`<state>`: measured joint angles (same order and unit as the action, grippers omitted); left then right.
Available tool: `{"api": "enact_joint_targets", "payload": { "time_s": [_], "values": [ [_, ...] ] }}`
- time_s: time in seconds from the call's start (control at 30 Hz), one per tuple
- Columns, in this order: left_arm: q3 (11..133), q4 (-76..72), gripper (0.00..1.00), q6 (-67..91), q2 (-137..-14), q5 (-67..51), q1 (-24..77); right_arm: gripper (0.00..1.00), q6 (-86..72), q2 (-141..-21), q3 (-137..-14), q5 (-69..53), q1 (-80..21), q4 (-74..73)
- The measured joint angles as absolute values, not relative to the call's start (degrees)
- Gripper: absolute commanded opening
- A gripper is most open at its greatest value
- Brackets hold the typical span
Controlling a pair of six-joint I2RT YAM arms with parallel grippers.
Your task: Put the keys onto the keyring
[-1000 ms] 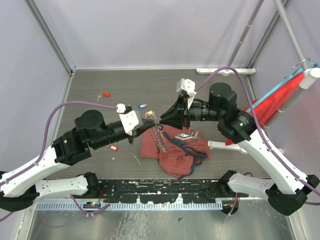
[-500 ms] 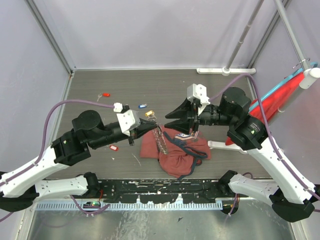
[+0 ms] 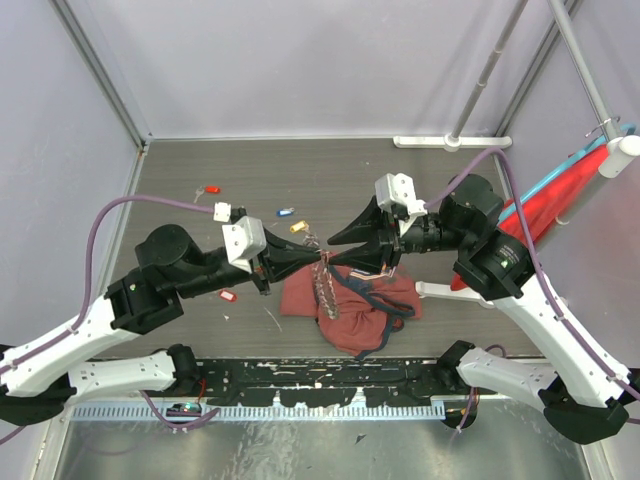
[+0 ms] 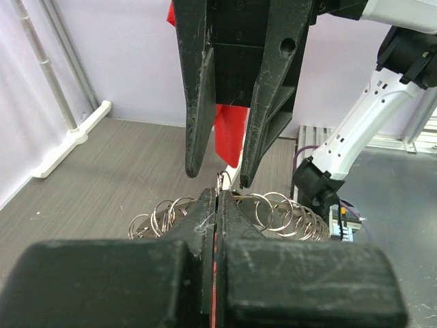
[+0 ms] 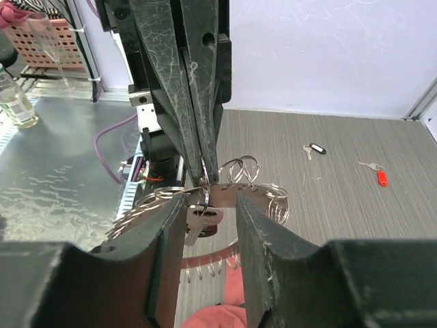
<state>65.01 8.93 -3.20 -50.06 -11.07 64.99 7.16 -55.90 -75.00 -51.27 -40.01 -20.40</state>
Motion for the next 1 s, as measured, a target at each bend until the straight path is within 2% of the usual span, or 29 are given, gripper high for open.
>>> {"api": "enact_joint_targets", "payload": {
  "time_s": [0.17, 0.6, 0.7, 0.87, 0.97, 1.0],
  "values": [
    [64.3, 8.0, 0.0, -2.0, -50.1, -11.9, 65.0, 0.38, 6.9, -55.9, -75.0, -52.1, -40.0, -20.0],
    [64.3, 6.7, 0.0, -1.3, -50.4, -13.1, 65.0, 0.26, 5.8, -56.7, -75.0, -53.9, -40.0, -19.4],
    [64.3, 6.7, 0.0, -1.2, -50.6, -13.1, 65.0, 0.2, 5.7, -57.0, -75.0, -54.3, -40.0, -19.3],
    [64.3, 6.7, 0.0, -1.2, -50.7, -13.1, 65.0, 0.03, 5.5, -57.0, -75.0, -55.2, -40.0, -19.3],
    [64.3, 6.7, 0.0, -1.2, -50.7, -13.0, 65.0, 0.01, 5.5, -57.0, -75.0, -55.2, -40.0, -19.3],
    [64.3, 6.7, 0.03, -1.2, -50.7, -13.0, 65.0, 0.01, 5.5, -57.0, -75.0, -55.2, -40.0, -19.3]
  ]
}}
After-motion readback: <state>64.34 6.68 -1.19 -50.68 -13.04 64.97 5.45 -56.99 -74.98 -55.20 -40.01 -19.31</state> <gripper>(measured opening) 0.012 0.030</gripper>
